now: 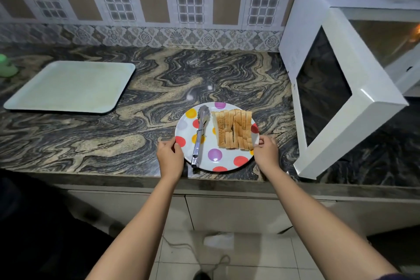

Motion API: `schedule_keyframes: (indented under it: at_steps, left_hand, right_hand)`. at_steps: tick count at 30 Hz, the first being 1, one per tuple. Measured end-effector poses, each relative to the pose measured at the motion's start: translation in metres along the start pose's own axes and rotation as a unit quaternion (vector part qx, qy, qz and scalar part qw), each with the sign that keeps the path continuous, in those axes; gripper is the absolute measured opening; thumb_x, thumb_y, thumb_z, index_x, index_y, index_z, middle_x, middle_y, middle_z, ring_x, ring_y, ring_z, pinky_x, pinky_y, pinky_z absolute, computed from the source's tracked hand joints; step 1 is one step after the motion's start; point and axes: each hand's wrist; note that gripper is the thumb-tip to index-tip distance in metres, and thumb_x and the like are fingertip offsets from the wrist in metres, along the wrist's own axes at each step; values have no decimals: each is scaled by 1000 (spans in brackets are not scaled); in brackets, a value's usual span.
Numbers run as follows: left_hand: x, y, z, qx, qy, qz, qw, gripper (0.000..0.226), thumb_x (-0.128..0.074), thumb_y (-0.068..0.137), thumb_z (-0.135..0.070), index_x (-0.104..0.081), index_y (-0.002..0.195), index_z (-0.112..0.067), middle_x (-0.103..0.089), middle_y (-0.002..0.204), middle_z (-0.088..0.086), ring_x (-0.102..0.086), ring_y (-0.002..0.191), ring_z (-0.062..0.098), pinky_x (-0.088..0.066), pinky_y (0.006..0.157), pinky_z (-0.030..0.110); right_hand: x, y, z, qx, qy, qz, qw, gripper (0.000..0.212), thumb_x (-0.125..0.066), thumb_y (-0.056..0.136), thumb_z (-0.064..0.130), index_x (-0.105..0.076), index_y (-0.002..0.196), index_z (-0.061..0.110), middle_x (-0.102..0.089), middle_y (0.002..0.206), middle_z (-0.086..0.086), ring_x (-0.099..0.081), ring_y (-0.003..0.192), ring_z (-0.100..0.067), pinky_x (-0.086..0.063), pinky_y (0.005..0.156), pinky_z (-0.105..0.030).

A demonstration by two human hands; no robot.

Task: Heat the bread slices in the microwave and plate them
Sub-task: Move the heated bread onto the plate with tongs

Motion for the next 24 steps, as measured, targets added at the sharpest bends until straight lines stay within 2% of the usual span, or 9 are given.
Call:
schedule_keyframes:
  at_steps: [1,3,5,7,10,13,16,20,24]
  left_hand:
    - [-1,-3,3,0,8,6,1000,36,-42,94,-4,-55,127,0,-52,115,18,-42,124,30,-30,96,19]
    - [0,-7,14,-1,21,15,1000,35,-44,91,-1,-60,122,0,-57,108,19,-52,110,33,-32,79,22]
    - [3,-4,25,18,13,38,999,32,-46,87,2,-66,111,0,-64,101,17,-58,95,33,-36,73,27]
    - [11,-14,27,39,3,62,997,29,-47,86,3,-69,105,-1,-68,99,12,-60,84,27,-43,74,30]
    - [25,-36,23,35,2,90,995,29,-47,86,4,-70,102,-1,-71,101,15,-61,83,20,-49,83,33]
    - [34,-52,7,26,2,69,997,29,-48,87,1,-69,106,-2,-71,102,12,-59,83,16,-45,74,25]
    - [35,-66,-27,-7,-22,61,998,29,-48,88,-2,-69,108,-4,-70,102,9,-59,85,15,-46,76,28]
    - [26,-85,-84,-80,-70,88,990,31,-43,90,-1,-68,109,-6,-67,101,4,-60,90,17,-49,85,35]
    - [2,-93,-141,-139,-138,123,973,32,-43,89,1,-68,107,-9,-69,100,7,-63,95,18,-49,88,35]
  right_hand:
    - [-2,-2,-4,-12,-1,9,1000,36,-42,88,-3,-56,120,2,-42,135,-16,-48,111,-31,-44,87,-32]
    - [-8,-7,-6,-33,-10,44,998,32,-40,87,-3,-59,112,2,-51,122,-18,-49,90,-27,-39,67,-28]
    - [-12,-12,-7,-49,-27,84,995,29,-40,87,-1,-60,108,2,-55,113,-19,-47,82,-26,-32,52,-27]
    - [-4,-20,-8,-34,-57,124,990,25,-39,89,2,-60,103,0,-57,104,-20,-46,76,-26,-28,47,-26]
    - [10,-37,-6,12,-101,157,982,21,-38,89,3,-58,96,0,-59,101,-17,-47,74,-24,-30,56,-30]
    - [27,-62,3,98,-94,146,980,36,-42,89,-1,-56,122,4,-57,121,-13,-54,105,-27,-39,77,-26]
    - [56,-83,16,222,-70,130,964,34,-46,90,-2,-57,121,3,-57,119,-12,-54,112,-24,-42,92,-26]
    - [110,-107,44,364,-2,59,929,29,-47,88,-4,-62,111,3,-61,107,-9,-58,98,-15,-49,88,-25]
    - [170,-114,71,436,7,-80,896,29,-47,85,-4,-62,107,6,-59,103,-2,-50,97,-5,-36,86,-9]
Point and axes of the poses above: each hand's wrist, its own y-axis towards the middle knuckle, its own x-axis out of the back of the hand, z = x × y
